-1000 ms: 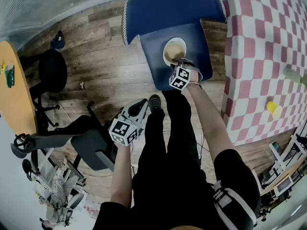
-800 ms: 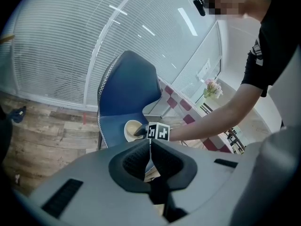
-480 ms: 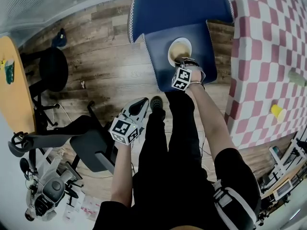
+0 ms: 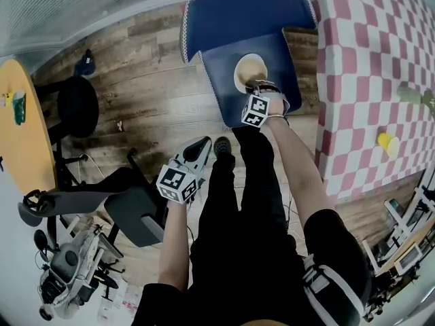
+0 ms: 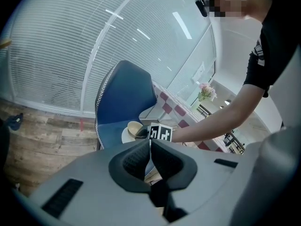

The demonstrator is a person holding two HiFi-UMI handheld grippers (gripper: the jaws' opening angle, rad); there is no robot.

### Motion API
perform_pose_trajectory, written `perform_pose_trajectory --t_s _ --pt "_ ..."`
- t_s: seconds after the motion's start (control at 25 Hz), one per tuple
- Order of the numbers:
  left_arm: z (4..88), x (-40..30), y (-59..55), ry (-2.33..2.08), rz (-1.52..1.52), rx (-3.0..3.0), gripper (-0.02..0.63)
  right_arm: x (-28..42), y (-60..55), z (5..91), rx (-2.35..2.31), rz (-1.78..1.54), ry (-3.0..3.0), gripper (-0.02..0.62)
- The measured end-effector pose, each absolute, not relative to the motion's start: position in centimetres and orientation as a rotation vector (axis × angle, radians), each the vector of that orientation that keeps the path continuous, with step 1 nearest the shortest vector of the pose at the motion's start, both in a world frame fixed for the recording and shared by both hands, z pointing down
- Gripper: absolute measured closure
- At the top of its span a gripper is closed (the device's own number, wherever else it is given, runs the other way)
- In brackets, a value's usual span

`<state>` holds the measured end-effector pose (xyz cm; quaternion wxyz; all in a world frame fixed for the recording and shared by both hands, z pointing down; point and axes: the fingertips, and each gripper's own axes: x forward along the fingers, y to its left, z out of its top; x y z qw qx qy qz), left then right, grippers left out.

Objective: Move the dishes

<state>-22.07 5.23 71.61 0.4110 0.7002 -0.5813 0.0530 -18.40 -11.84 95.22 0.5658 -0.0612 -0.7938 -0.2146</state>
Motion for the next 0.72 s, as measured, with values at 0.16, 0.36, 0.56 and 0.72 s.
perform_pose_trajectory --t_s 0.16,0.36,0.56,0.72 --pt "69.0 -21.5 5.9 -1.445 0.133 1.793 0.577 -17.4 -11.5 92.1 -0.106 -0.506 -1.86 0.566" --pt "65.7 -20.7 7.3 -1.421 0.141 1.838 0.577 -16.3 -10.7 87.9 -0.068 -0.52 -1.853 0.566" --pt "63.2 -20.7 9.1 -1.41 0.148 1.877 0.577 -15.5 -8.9 84.6 -0.029 -0.526 -1.855 0.566" --pt "61.5 -20.3 10.1 -1.402 0.142 1.91 0.577 -14.7 -7.5 81.7 -0.007 -0.538 -1.856 0.566"
